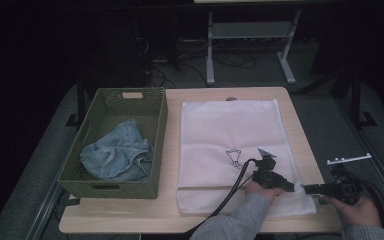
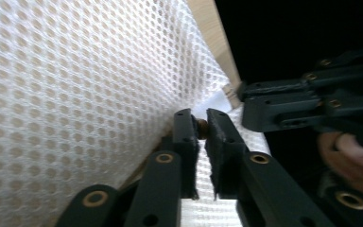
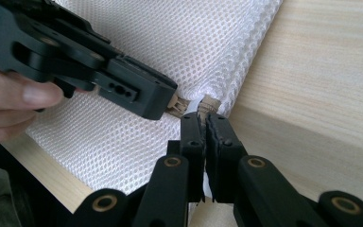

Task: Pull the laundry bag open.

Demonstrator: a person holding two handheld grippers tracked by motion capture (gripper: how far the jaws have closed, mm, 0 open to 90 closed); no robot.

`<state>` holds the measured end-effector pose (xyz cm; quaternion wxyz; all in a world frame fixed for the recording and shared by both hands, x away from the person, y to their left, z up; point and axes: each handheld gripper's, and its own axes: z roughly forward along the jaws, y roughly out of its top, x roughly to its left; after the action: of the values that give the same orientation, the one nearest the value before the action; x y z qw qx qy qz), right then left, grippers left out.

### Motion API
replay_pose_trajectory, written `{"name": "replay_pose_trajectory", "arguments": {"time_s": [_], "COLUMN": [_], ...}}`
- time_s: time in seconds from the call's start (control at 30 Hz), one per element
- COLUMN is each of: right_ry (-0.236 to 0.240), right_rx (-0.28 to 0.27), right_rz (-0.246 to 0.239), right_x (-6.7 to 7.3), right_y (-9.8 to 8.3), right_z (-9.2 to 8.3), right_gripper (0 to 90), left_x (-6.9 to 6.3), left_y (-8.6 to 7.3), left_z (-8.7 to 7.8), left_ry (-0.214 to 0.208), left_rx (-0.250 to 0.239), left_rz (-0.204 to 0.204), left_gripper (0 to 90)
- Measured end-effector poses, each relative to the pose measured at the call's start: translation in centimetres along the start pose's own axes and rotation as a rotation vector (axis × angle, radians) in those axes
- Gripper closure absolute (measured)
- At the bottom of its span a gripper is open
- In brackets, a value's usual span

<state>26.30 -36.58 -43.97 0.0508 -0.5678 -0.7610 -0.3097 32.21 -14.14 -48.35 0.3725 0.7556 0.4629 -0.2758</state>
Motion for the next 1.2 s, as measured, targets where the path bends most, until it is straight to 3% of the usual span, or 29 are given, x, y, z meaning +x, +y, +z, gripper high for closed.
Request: {"name": "replay_pose_trajectory", "arguments": {"time_s": [0.17, 0.33, 0.43, 0.73, 0.83, 0.93, 1.0, 1.13, 1.2], "right_ry": [0.005, 0.059, 0.109, 0.249, 0.303, 0.333, 0.339, 0.299, 0.265], "right_rx": [0.011, 0.007, -0.004, -0.054, -0.056, -0.058, -0.057, -0.067, -0.07], "right_rz": [0.043, 0.094, 0.132, 0.175, 0.191, 0.197, 0.186, 0.136, 0.104], "right_x": [-0.9, -1.6, -2.1, -2.8, -2.9, -2.9, -2.6, -1.9, -1.3], "right_y": [-0.2, -0.2, -0.2, -0.3, -0.3, -0.2, -0.1, 0.2, 0.4], "right_z": [0.6, 1.0, 1.1, 1.3, 1.6, 1.8, 1.8, 1.4, 1.2], "right_gripper": [75.4, 64.7, 60.4, 53.3, 52.4, 53.9, 60.0, 78.0, 80.8], "left_x": [-0.4, -1.0, -1.4, -2.6, -2.7, -2.5, -2.4, -1.9, -1.8], "left_y": [-0.1, -0.1, -0.2, -0.2, -0.1, -0.2, -0.2, -0.3, -0.4], "left_z": [-0.3, -0.8, -1.3, -3.1, -3.4, -3.4, -3.2, -2.8, -2.6], "left_ry": [0.025, 0.015, 0.003, -0.005, -0.01, -0.015, -0.01, -0.002, 0.002], "left_rx": [-0.015, -0.025, -0.033, -0.054, -0.061, -0.062, -0.063, -0.062, -0.067], "left_rz": [0.034, 0.057, 0.074, 0.124, 0.124, 0.125, 0.12, 0.115, 0.115], "left_gripper": [86.8, 86.9, 87.0, 87.0, 87.0, 87.1, 87.0, 87.2, 87.3]}}
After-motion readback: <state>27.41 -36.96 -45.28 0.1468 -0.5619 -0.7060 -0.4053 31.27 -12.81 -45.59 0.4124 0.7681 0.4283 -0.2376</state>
